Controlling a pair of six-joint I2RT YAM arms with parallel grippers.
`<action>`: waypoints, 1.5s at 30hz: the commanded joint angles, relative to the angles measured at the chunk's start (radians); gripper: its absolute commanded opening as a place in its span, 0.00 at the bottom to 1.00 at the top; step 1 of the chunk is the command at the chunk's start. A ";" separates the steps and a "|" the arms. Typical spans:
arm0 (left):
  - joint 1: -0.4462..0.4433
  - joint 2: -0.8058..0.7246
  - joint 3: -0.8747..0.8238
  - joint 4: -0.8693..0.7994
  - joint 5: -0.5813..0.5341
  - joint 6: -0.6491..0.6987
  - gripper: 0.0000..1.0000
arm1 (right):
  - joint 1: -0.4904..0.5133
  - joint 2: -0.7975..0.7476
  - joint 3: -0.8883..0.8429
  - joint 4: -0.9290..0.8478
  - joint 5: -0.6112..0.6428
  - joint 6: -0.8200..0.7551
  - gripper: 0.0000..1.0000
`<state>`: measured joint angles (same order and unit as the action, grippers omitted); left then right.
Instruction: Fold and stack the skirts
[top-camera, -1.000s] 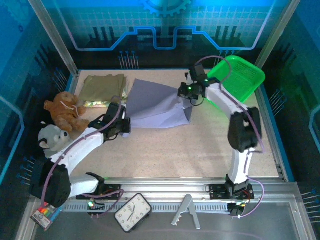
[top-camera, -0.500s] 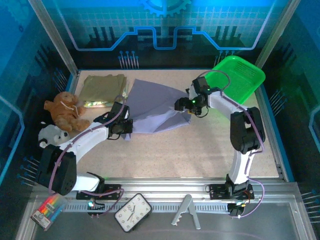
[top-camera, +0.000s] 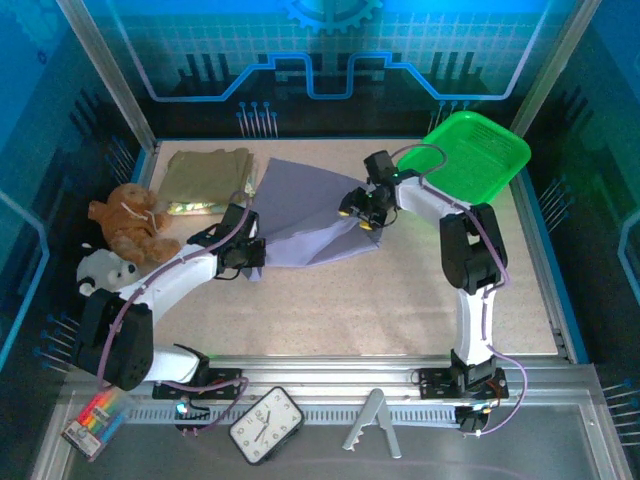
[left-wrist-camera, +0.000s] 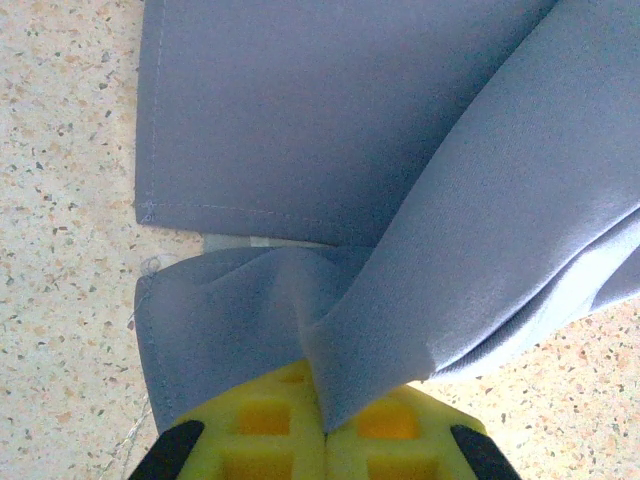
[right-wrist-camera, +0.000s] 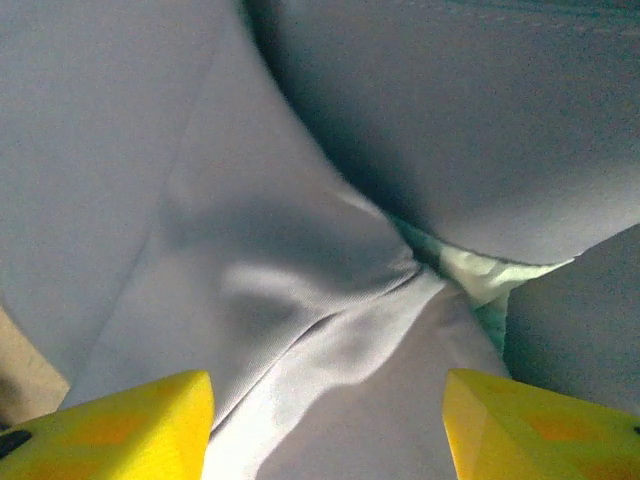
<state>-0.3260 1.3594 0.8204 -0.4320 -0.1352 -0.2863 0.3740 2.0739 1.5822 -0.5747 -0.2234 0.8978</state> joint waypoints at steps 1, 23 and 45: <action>0.006 -0.023 0.006 0.004 -0.009 0.010 0.00 | 0.015 0.029 0.029 -0.041 0.070 0.097 0.64; 0.006 -0.050 -0.020 0.010 -0.012 0.021 0.00 | 0.037 0.051 0.028 0.041 0.131 0.136 0.28; -0.019 -0.304 0.487 -0.135 0.079 0.224 0.00 | 0.008 -0.808 -0.211 0.131 0.430 -0.021 0.00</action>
<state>-0.3389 1.0466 1.1645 -0.5083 -0.1020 -0.1581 0.4000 1.3197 1.3247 -0.4522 0.0952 0.9360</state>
